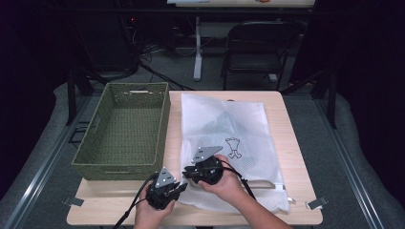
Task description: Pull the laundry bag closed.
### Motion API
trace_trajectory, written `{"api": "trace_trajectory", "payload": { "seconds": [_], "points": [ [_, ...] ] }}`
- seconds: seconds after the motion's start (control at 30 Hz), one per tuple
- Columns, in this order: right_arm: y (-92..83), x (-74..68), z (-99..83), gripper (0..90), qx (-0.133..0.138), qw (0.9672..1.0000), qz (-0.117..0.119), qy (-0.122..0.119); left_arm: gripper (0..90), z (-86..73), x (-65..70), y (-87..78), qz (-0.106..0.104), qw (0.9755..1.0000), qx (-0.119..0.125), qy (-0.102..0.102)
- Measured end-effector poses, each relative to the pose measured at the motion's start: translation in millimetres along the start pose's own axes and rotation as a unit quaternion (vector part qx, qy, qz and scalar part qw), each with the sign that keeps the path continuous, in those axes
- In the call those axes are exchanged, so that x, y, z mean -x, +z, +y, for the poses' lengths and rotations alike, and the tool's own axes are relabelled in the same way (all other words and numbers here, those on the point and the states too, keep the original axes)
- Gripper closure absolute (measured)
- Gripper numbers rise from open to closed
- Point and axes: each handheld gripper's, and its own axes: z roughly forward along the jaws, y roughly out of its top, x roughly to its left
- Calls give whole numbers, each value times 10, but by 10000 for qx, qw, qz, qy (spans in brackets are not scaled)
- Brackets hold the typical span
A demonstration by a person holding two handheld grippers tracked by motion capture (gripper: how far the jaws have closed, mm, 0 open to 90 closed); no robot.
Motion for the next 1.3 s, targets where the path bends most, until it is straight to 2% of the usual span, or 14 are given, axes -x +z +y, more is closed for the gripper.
{"api": "trace_trajectory", "payload": {
  "seconds": [0.2, 0.23, 0.33, 0.57, 0.77, 1.3],
  "points": [
    [-39, 16, -52, 776, -32, 10000, 36, 35, 850, -11, -9, -3, 34, 10000, -34, 21],
    [-46, 18, -63, 777, -45, 10000, 49, 23, 850, -14, -9, -2, 16, 10000, -32, -24],
    [-48, 14, -101, 769, -66, 9998, 187, 64, 848, -24, -19, -4, 40, 10000, -41, -15],
    [27, -9, -173, 792, -364, 9991, 213, -65, 846, -36, -27, -13, 35, 10000, -51, -52],
    [23, 2, -178, 781, -318, 9991, 265, -61, 845, -39, -29, -9, 38, 10000, -54, -49],
    [22, 4, -172, 789, -320, 9992, 177, -143, 845, -39, -32, -6, 40, 10000, -71, -7]
  ]
}}
